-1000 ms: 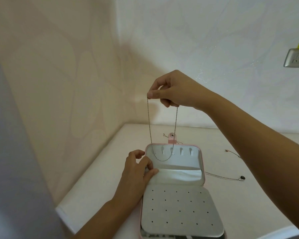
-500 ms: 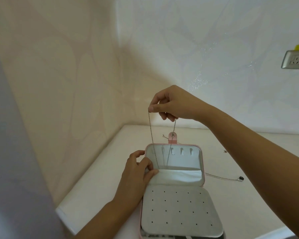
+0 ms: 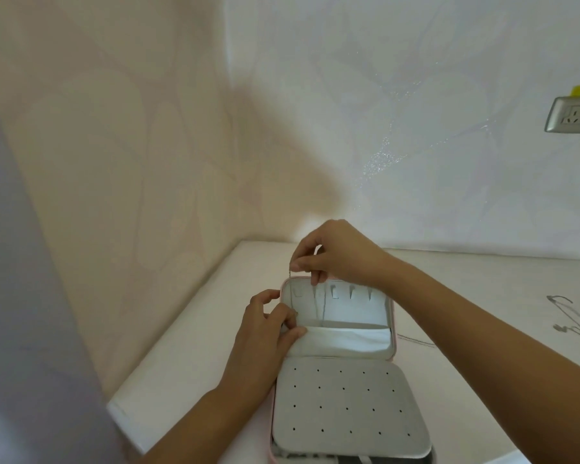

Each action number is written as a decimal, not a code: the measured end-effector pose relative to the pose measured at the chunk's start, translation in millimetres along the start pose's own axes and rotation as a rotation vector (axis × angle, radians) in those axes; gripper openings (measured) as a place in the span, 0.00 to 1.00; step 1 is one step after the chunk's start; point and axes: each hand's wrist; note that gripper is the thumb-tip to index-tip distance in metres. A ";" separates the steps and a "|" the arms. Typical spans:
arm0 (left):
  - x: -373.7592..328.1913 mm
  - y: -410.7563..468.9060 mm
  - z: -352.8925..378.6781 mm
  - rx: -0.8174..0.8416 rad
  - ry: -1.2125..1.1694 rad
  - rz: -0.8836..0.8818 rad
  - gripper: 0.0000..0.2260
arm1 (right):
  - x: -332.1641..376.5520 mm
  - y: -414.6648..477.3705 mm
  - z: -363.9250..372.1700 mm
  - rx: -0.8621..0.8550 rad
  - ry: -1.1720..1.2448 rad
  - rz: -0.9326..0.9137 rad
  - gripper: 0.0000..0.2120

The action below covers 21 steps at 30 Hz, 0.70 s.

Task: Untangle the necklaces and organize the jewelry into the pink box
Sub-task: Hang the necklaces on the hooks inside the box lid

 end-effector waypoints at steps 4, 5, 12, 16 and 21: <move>0.2 -0.3 0.4 0.005 0.000 0.002 0.05 | -11.0 -6.1 14.6 -0.002 -0.113 -0.107 0.05; 0.4 -0.2 0.8 0.004 0.002 0.006 0.05 | -13.3 -7.0 16.9 0.012 -0.170 -0.147 0.06; 1.8 0.4 2.3 0.013 0.009 0.008 0.05 | -22.0 -6.4 31.3 -0.053 -0.497 -0.250 0.10; 2.2 0.2 2.4 0.012 0.012 0.012 0.05 | -28.3 -8.6 39.7 -0.229 -0.546 -0.381 0.05; 1.1 0.3 2.6 0.002 -0.001 0.010 0.06 | -35.4 -6.8 39.4 -0.334 -0.457 -0.364 0.07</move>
Point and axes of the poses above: each hand's wrist, its own y-axis towards the middle knuckle, its own z-axis out of the palm, x = y × z, and after that the axes turned 1 degree about -x, right-handed
